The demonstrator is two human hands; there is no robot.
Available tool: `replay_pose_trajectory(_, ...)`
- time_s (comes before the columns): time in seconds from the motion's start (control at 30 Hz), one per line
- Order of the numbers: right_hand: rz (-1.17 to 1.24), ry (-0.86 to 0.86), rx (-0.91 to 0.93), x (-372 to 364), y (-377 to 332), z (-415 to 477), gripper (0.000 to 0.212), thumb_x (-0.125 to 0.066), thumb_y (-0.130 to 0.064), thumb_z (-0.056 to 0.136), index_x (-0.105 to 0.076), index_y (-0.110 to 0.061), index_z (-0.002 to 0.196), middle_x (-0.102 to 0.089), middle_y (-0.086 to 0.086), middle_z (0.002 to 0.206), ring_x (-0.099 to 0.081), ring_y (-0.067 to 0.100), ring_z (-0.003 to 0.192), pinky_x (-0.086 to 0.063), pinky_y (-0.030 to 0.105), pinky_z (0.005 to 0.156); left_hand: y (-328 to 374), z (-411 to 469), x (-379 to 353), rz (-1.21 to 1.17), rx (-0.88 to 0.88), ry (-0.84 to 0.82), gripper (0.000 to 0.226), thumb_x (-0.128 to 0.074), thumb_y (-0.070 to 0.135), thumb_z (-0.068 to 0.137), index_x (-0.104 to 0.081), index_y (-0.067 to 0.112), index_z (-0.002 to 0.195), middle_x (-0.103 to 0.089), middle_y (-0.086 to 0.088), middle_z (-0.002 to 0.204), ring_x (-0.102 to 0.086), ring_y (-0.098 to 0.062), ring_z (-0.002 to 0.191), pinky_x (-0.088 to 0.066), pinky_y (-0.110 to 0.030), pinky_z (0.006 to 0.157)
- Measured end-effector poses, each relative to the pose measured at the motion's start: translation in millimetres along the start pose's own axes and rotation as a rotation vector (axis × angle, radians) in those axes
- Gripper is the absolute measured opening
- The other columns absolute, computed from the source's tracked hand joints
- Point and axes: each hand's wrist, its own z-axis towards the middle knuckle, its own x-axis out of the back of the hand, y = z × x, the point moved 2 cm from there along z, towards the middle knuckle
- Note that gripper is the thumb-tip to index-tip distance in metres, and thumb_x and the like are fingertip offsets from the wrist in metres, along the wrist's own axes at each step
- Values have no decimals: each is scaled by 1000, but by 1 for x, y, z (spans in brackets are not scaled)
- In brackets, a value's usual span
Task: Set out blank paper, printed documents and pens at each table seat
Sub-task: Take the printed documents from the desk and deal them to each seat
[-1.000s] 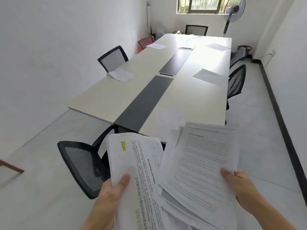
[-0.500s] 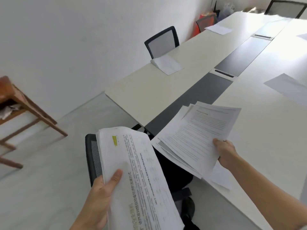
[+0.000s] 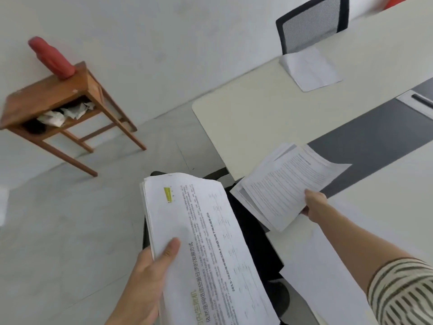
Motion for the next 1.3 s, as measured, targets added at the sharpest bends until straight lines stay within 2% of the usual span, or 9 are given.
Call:
replay_pose_trajectory(0.17, -231, 7, 94, 14, 1, -1, 36, -60, -23, 95, -56, 1, 122, -63, 14, 104, -63, 31, 85, -57, 44, 77, 5, 6, -8, -33, 11, -43, 51, -66, 28, 74, -61, 2, 117, -74, -18, 105, -71, -35, 98, -51, -50, 93)
replay_pose_trajectory(0.27, -447, 58, 318, 32, 8, -32, 58, -64, -40, 89, -47, -11, 137, -61, 11, 118, -61, 30, 102, -55, 51, 89, 9, 10, -11, -52, 16, -151, 50, -67, 28, 73, -61, 5, 117, -74, -17, 106, -71, -34, 98, -53, -51, 91)
replay_pose_trajectory(0.37, -199, -255, 328, 35, 24, -107, 61, -67, -48, 85, -51, -17, 135, -64, 9, 123, -65, 25, 105, -53, 42, 84, 17, 11, -18, -61, 11, -337, 29, -61, 22, 77, -74, 6, 97, -74, -19, 102, -73, -34, 90, -60, -47, 77)
replay_pose_trajectory(0.47, -33, -633, 245, 31, 48, -195, 61, -71, -55, 74, -67, -14, 118, -72, 11, 113, -70, 29, 100, -55, 42, 83, 24, 12, -19, -28, -13, -474, 30, -59, 22, 81, -74, 6, 101, -73, -20, 105, -71, -36, 95, -59, -47, 80)
replay_pose_trajectory(0.57, 121, -385, 373, 38, 69, -242, 60, -88, -30, 63, -65, 3, 107, -75, 19, 98, -73, 37, 81, -60, 47, 70, 23, 13, -14, 16, -9, -551, 38, -59, 21, 84, -65, 2, 116, -72, -20, 110, -70, -37, 100, -58, -47, 83)
replay_pose_trajectory(0.7, 242, -71, 431, 58, 93, -279, 34, -73, -24, 78, -68, 7, 90, -75, 22, 85, -73, 35, 68, -61, 46, 63, 9, 5, -8, 61, 46, -681, 32, -58, 20, 88, -66, 4, 114, -72, -18, 110, -70, -33, 99, -59, -42, 83)
replay_pose_trajectory(0.87, 373, 31, 457, 99, 123, -320, 28, -60, -21, 92, -67, 6, 89, -76, 17, 80, -74, 29, 63, -59, 36, 50, -8, -15, -15, 99, 133, -826, 42, -58, 30, 86, -63, 6, 120, -70, -19, 115, -68, -37, 105, -55, -50, 90)
replay_pose_trajectory(1.0, 492, 140, 520, 139, 152, -340, 22, -59, -18, 92, -68, 2, 95, -77, 17, 87, -74, 31, 68, -61, 40, 54, -21, -37, -33, 147, 179, -906, 52, -57, 41, 87, -61, 7, 126, -67, -21, 121, -64, -40, 110, -49, -55, 97)
replay_pose_trajectory(1.3, 712, 300, 557, 249, 231, -377, 16, -64, -9, 84, -68, 3, 93, -76, 19, 89, -75, 28, 65, -59, 35, 51, -77, -125, -97, 323, 120, -1145, 32, -60, 25, 85, -73, 7, 107, -71, -22, 110, -70, -38, 96, -60, -46, 78)
